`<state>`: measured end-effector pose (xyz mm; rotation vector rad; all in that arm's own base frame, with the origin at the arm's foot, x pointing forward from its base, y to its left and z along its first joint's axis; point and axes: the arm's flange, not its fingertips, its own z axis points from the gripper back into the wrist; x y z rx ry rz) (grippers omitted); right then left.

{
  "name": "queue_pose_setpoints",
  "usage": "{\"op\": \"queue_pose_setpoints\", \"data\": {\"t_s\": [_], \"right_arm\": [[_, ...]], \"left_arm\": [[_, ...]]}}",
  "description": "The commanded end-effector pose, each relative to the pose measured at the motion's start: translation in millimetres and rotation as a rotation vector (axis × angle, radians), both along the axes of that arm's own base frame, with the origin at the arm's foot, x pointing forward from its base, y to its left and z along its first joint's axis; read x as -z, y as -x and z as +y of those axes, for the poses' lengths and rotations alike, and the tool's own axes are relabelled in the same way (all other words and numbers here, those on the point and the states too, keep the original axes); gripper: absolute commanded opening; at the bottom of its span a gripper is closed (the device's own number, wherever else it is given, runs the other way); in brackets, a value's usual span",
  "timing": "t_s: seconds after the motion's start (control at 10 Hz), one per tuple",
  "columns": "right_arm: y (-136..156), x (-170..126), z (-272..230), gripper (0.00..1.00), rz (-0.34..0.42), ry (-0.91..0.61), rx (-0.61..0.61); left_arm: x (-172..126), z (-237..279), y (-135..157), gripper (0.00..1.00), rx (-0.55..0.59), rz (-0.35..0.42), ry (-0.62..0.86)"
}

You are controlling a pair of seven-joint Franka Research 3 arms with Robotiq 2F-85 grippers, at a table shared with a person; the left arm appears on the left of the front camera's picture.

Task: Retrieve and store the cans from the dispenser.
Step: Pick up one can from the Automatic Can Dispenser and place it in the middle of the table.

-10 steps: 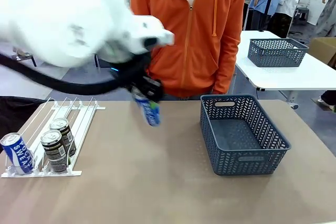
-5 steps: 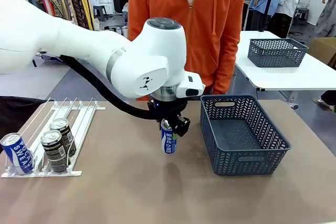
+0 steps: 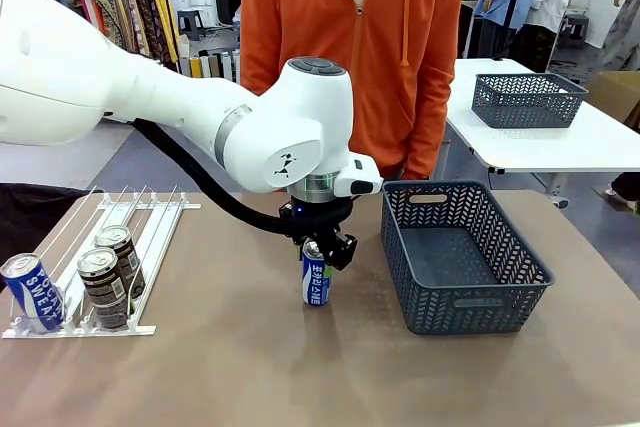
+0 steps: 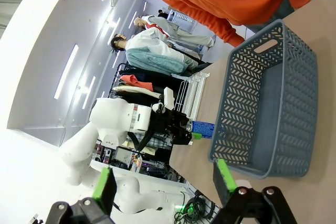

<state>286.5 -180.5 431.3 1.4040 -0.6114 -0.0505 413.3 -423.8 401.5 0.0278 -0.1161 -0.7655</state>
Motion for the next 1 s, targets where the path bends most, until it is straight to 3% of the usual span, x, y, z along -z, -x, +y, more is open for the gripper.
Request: {"op": "queue_pose_setpoints", "data": {"t_s": [0.0,0.1,0.2,0.3,0.5,0.6,0.9], "right_arm": [[-1,-3,-1,1.0,-0.014,-0.002,-0.002],[-1,-3,-1,1.0,-0.014,-0.002,-0.002],[-1,-3,-1,1.0,-0.014,-0.002,-0.002],[-1,-3,-1,1.0,-0.014,-0.002,-0.002],[-1,-3,-1,1.0,-0.014,-0.002,-0.002],[-1,-3,-1,1.0,-0.014,-0.002,-0.002],[-1,-3,-1,1.0,-0.014,-0.002,-0.002]], "left_arm": [[-9,-1,0,0.0,-0.013,0.002,0.01],[-8,-1,-1,0.0,-0.009,0.014,0.004],[-8,-1,-1,0.58,-0.011,0.022,0.004],[-10,1,1,1.0,-0.016,0.018,0.003],[-34,10,6,1.0,-0.019,-0.014,0.055],[-62,24,17,1.0,-0.031,-0.064,0.087],[-182,123,83,1.0,0.03,-0.178,0.266]]}}
